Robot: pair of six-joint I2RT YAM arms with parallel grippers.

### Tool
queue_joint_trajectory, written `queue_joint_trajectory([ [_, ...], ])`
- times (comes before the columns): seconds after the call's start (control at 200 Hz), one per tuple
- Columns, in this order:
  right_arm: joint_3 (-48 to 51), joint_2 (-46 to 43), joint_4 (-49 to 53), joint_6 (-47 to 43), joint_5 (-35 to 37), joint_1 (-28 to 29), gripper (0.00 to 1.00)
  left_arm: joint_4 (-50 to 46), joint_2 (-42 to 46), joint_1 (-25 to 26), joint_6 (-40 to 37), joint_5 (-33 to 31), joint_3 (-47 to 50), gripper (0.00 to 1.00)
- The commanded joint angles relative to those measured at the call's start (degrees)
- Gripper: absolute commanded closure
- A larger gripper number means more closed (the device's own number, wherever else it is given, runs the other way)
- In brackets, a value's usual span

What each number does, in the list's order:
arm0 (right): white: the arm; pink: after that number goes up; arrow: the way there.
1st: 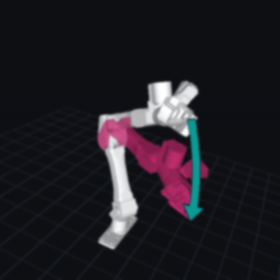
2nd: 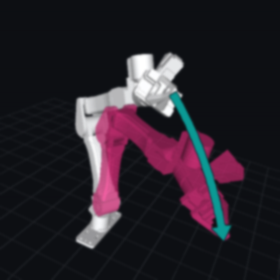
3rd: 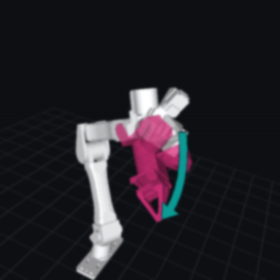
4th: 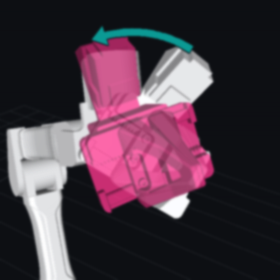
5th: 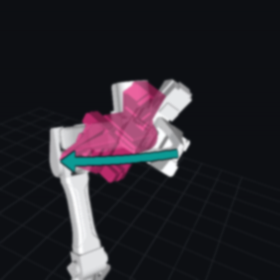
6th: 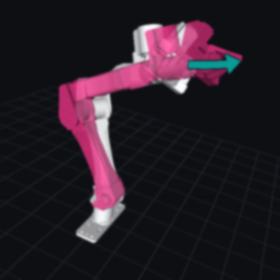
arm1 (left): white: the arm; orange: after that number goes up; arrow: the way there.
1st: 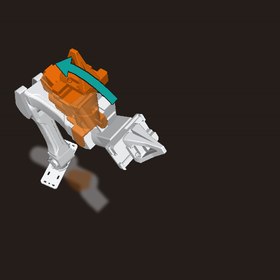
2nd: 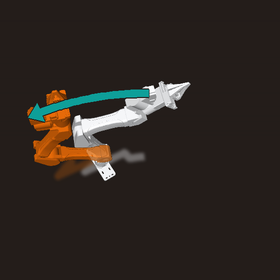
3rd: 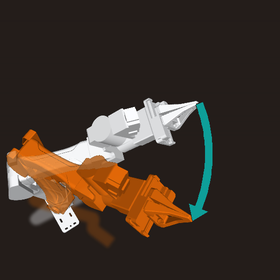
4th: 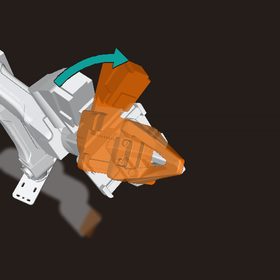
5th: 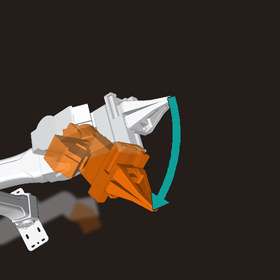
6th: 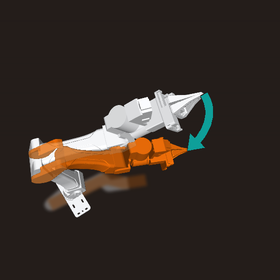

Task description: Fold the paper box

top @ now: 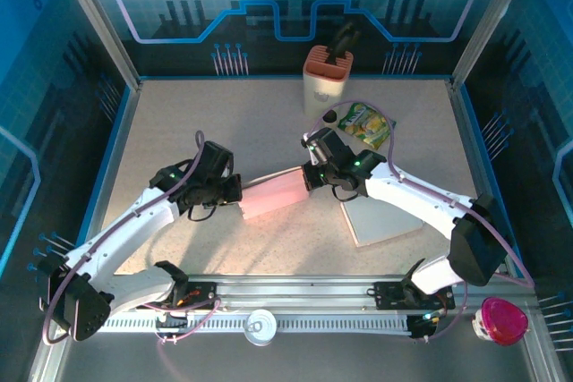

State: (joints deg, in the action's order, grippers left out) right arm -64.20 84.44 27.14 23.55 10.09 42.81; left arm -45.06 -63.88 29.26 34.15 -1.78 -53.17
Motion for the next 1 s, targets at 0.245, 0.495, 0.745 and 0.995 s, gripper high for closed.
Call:
queue_joint_trajectory([
  [0.245,0.94,-0.33,1.76,1.71,-1.05,1.4,1.0,-2.63,-0.24,3.44,0.38,-4.7,3.1,1.0],
  [0.495,2.85,-4.65,1.2,4.9,-3.19,1.31,0.87,-1.62,-0.16,6.16,1.99,-8.11,3.86,1.0],
  [0.745,6.36,-10.9,-1.53,11.08,-4.96,1.21,0.71,-1.27,-0.18,7.21,2.77,-9.1,3.83,1.0],
  [0.995,13.27,-19.37,-9.84,32.64,-5.1,0.09,0.42,-1.26,0.34,7.65,3.06,-9.47,3.94,1.0],
])
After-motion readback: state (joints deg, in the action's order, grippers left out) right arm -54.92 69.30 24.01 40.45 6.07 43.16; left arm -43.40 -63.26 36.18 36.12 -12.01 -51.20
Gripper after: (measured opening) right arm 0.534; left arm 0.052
